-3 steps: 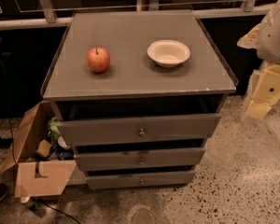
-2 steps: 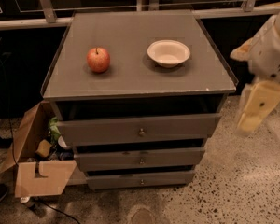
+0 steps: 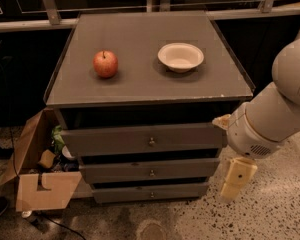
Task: Open bottom drawer
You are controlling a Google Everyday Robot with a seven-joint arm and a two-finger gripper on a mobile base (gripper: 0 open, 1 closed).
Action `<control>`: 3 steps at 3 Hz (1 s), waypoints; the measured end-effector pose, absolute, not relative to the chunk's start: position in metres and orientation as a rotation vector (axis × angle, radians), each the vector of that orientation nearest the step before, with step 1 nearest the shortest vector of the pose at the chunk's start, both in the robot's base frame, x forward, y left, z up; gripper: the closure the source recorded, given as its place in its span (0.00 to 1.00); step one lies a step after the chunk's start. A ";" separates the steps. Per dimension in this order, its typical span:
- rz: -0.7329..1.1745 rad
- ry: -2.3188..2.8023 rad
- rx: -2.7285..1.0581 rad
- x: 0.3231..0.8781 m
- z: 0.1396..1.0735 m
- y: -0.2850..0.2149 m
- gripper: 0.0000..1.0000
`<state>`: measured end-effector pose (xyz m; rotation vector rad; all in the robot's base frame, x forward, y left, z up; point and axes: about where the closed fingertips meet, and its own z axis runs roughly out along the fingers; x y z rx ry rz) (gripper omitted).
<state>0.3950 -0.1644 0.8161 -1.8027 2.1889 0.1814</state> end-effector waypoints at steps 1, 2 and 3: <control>0.181 2.189 -1.803 0.395 0.816 -0.164 0.00; 0.206 2.224 -1.815 0.382 0.786 -0.162 0.00; 0.282 2.299 -1.841 0.358 0.713 -0.155 0.00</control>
Offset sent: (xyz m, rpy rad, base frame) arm -0.0630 0.0112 -0.1480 -0.0484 0.2009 -0.0228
